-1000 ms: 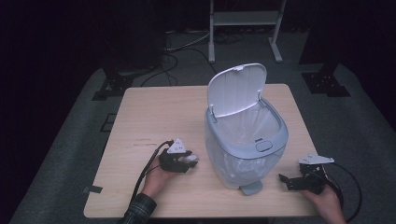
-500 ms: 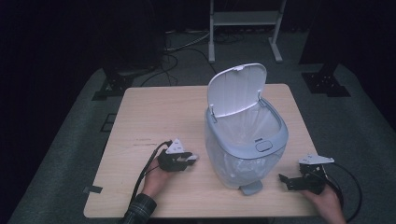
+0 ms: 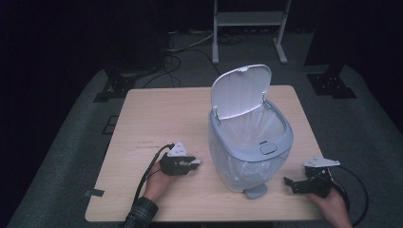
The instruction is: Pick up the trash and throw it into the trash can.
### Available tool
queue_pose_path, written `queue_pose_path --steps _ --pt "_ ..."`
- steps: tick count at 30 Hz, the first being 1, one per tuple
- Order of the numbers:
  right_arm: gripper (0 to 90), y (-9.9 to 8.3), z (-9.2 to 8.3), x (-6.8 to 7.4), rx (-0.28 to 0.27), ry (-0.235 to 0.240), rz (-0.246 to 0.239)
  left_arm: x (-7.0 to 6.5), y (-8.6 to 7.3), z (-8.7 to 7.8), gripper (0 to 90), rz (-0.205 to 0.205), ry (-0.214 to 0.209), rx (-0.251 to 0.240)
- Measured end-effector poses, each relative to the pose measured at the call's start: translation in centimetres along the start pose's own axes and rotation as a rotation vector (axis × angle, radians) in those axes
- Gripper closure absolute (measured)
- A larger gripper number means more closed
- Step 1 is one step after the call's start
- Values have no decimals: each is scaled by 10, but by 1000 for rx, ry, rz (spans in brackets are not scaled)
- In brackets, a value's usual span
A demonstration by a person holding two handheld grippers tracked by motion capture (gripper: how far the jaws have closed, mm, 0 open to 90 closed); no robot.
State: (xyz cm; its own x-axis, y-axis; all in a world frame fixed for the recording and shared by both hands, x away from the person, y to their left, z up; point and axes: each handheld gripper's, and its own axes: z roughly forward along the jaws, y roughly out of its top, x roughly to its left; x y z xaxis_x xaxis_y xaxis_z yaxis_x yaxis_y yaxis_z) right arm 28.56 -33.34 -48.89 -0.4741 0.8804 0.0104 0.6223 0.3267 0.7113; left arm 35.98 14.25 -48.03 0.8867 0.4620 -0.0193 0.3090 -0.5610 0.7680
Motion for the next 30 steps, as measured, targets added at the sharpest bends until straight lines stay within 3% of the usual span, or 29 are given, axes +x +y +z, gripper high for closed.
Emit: queue_pose_path --steps 30 --pt "0 0 0 0 1 0 -1 -3 10 -39 653 -39 -82 -113"
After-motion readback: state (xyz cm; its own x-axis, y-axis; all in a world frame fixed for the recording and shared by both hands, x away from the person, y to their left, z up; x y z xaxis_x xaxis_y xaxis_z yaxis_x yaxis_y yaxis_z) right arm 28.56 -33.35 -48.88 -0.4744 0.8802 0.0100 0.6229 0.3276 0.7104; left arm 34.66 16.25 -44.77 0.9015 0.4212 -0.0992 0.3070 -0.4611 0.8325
